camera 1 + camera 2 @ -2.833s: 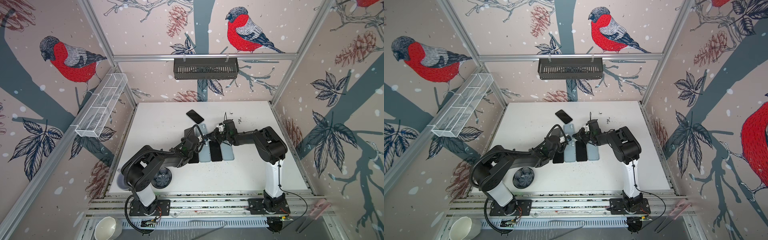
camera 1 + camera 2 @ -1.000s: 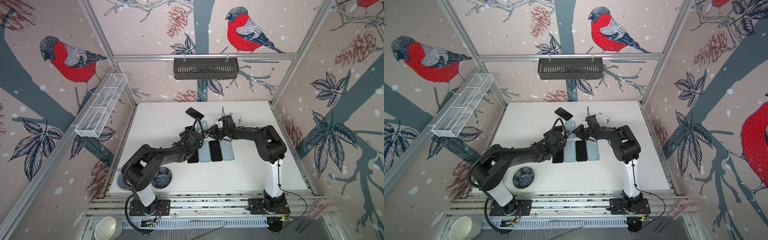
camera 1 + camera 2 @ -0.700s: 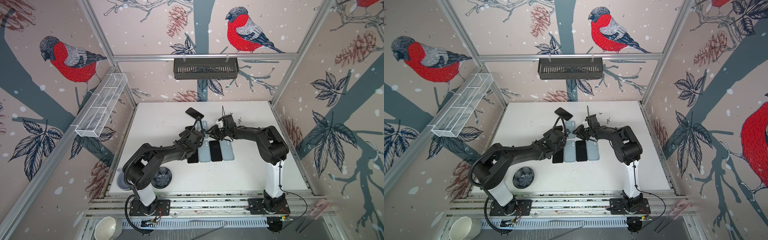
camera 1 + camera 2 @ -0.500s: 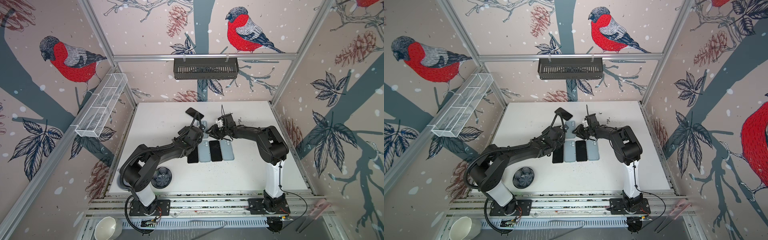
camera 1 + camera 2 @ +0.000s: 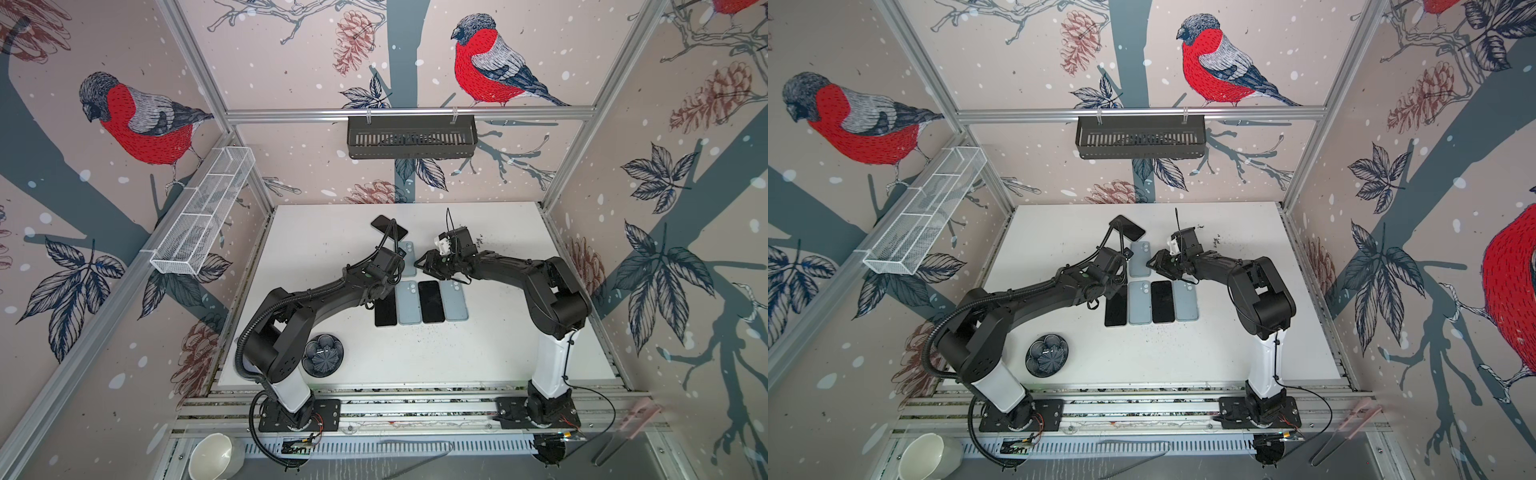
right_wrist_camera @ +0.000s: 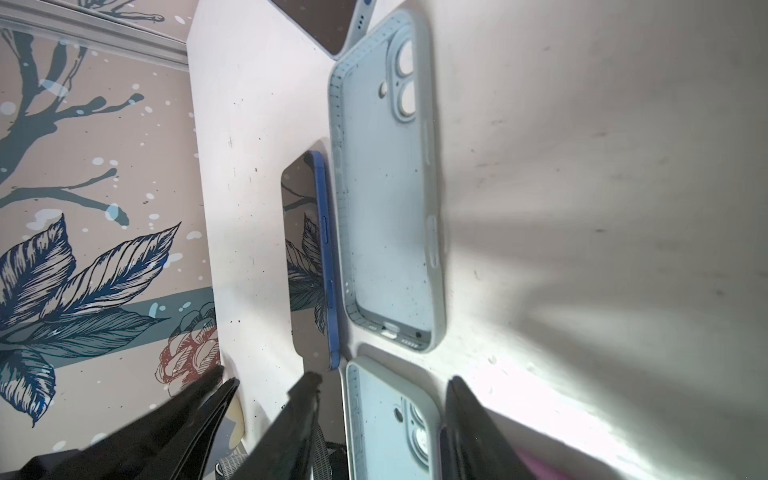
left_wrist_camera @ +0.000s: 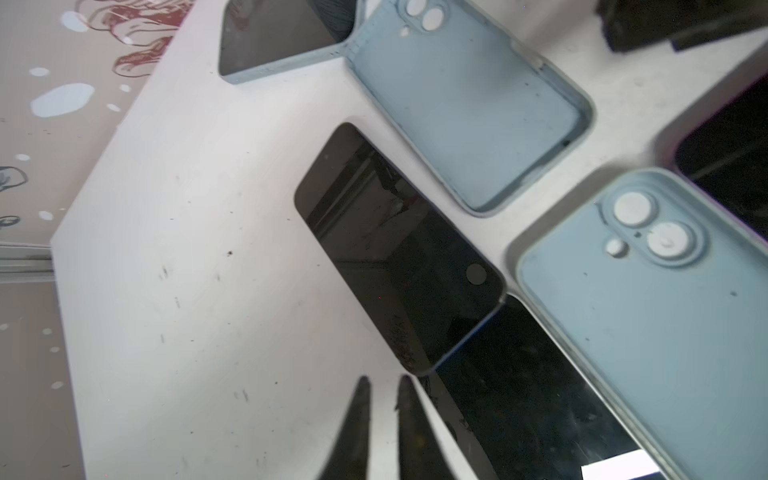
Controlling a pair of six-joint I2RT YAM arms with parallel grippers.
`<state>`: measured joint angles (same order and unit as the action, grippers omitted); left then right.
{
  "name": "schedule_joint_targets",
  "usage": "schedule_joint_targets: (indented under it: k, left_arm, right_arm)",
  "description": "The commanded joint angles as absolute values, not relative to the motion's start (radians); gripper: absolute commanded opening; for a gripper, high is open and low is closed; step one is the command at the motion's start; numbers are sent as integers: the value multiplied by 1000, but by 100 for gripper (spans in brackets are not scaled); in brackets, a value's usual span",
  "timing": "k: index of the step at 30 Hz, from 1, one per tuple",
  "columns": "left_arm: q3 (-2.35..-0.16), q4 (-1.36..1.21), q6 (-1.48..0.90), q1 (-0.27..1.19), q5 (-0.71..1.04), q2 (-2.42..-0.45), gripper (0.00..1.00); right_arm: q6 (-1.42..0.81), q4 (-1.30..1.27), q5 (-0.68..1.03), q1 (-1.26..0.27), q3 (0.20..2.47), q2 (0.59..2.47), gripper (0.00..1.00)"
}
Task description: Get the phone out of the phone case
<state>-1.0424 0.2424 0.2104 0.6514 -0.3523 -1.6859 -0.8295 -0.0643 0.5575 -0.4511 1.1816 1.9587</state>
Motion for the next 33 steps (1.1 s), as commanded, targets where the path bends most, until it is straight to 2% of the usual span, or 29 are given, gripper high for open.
schedule_joint_targets:
  k: [1,3,13,22,33]
  left_arm:
    - [-1044,328,187,649,-269,-1687,0]
    - [-1048,345,184,649,-246,-1701,0]
    - [-1055,383,179,649,-227,-1737,0]
    - [-1086,393,162,649,-262,-1791,0]
    - [-1090,364,155,649,-293,-1813,0]
  right_arm:
    - [-792,-157,542,-459,1140,1908,74]
    - [-775,-189,528,-463,1111,1867,80]
    - [-698,-161,497,-467,1080,1753,88]
    - [-670,-199,499,-478,1021,1686,100]
    - [-663,-204,506,-478,988,1639,100]
